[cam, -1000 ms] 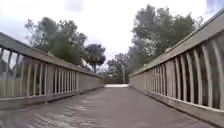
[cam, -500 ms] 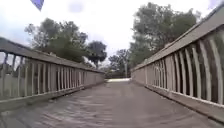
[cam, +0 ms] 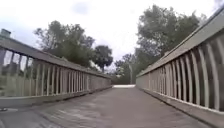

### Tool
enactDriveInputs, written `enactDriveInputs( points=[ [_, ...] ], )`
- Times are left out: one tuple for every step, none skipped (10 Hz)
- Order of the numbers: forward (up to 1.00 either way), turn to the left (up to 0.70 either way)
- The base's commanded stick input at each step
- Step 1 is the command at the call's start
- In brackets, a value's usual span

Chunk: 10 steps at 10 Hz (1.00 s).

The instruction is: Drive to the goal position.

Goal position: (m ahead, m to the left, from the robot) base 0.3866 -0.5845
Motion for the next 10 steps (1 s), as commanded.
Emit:
enactDriveInputs(
  points=[
    [-0.50,0.25],
    [-0.50,0.25],
    [-0.50,0.25],
    [-0.50,0.25],
    [-0.50,0.25],
    [-0.50,0.25],
    [-0.50,0.25],
    [-0.50,0.25],
    [-0.50,0.25],
    [-0.50,0.25]
  ],
)
